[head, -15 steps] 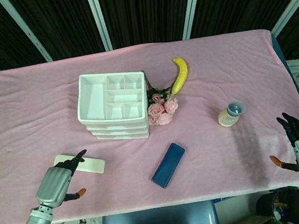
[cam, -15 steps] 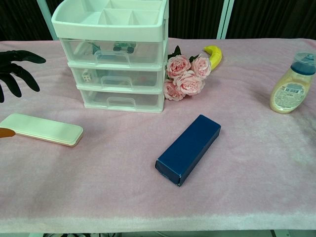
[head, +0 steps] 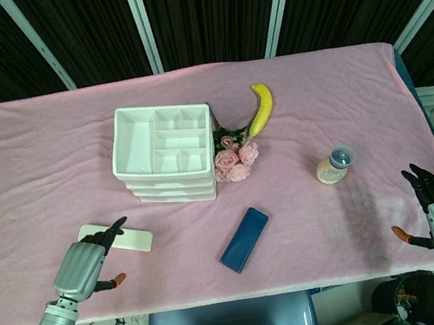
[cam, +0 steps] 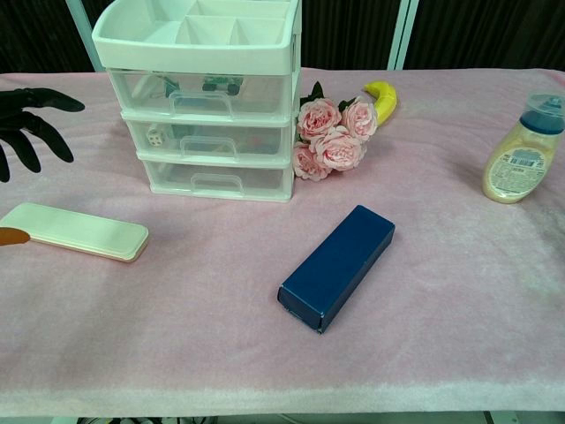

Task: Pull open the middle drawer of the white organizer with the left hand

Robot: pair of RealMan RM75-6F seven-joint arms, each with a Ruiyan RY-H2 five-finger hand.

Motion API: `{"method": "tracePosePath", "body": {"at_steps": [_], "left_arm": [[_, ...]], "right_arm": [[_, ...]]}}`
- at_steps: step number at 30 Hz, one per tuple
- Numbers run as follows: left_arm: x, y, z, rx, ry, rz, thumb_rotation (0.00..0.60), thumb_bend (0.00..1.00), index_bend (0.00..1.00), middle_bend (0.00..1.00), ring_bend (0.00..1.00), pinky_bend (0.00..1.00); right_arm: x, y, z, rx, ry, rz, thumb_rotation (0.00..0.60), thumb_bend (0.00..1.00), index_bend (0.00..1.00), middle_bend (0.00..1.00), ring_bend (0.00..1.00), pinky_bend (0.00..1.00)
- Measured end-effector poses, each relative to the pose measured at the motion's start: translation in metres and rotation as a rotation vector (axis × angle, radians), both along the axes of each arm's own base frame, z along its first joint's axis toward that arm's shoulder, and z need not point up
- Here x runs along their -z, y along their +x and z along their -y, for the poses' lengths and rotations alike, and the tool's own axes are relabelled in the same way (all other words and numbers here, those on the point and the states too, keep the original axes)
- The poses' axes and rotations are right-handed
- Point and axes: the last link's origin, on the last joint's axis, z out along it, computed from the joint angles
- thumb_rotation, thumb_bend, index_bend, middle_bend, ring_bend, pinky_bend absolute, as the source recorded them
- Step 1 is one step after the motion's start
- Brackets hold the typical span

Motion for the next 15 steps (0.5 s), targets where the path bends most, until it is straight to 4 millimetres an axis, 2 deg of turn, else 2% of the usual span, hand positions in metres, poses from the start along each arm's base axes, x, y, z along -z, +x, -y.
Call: {"method": "tracePosePath", "body": {"at_steps": [15], "left_arm": [[0.0093,0.0082,-0.0078,0.005,-0.017,0.003,0.6,0.16,0.0,0.27,0.3,0.41]], "right_arm": [[-0.0002,-0.0008,0.001,0.007,0.0,0.01,0.6,0.08,0.0,0.0,0.0,0.12]]}}
